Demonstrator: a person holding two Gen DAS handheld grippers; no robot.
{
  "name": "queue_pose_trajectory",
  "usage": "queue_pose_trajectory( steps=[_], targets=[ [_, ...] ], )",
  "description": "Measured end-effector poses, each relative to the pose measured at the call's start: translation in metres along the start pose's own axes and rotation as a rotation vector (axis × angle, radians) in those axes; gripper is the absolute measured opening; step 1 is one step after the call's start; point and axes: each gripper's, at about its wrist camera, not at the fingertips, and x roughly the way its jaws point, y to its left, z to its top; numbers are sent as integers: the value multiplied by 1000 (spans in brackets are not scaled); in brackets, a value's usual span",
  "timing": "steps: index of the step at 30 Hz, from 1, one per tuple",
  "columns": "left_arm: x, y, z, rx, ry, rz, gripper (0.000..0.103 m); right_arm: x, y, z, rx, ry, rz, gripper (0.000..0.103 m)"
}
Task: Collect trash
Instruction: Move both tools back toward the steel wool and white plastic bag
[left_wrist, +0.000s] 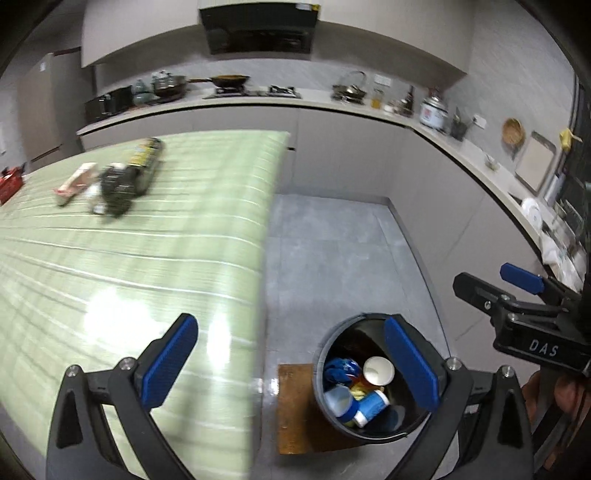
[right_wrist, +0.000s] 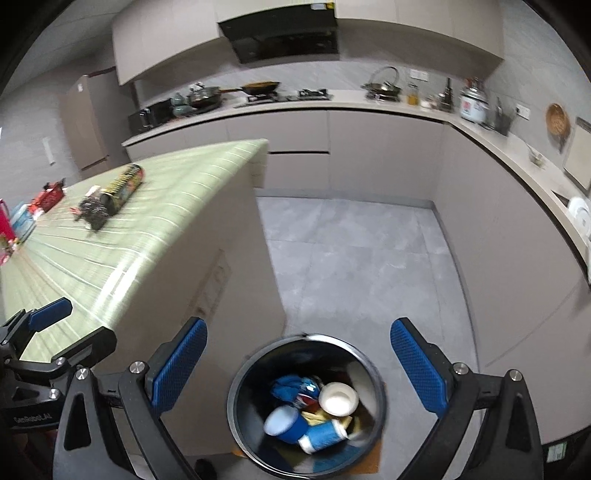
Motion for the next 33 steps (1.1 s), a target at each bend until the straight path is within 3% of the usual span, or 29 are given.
queue_pose_trajectory(
  steps=[8,18,25,33],
  targets=[
    [-24,96,7,-105,-47,81,101,5,79,27,-58,-25,75,101],
    [-23,204,28,-126,-59,133,101,26,184,66,-93,-48,113,101],
    [-7,272,50,-114,-52,122,97,56,250,91,-79,-49,134,101],
    [18,319,68,-104,-33,96,94,91,297,114,-63,-35,132,92]
  ],
)
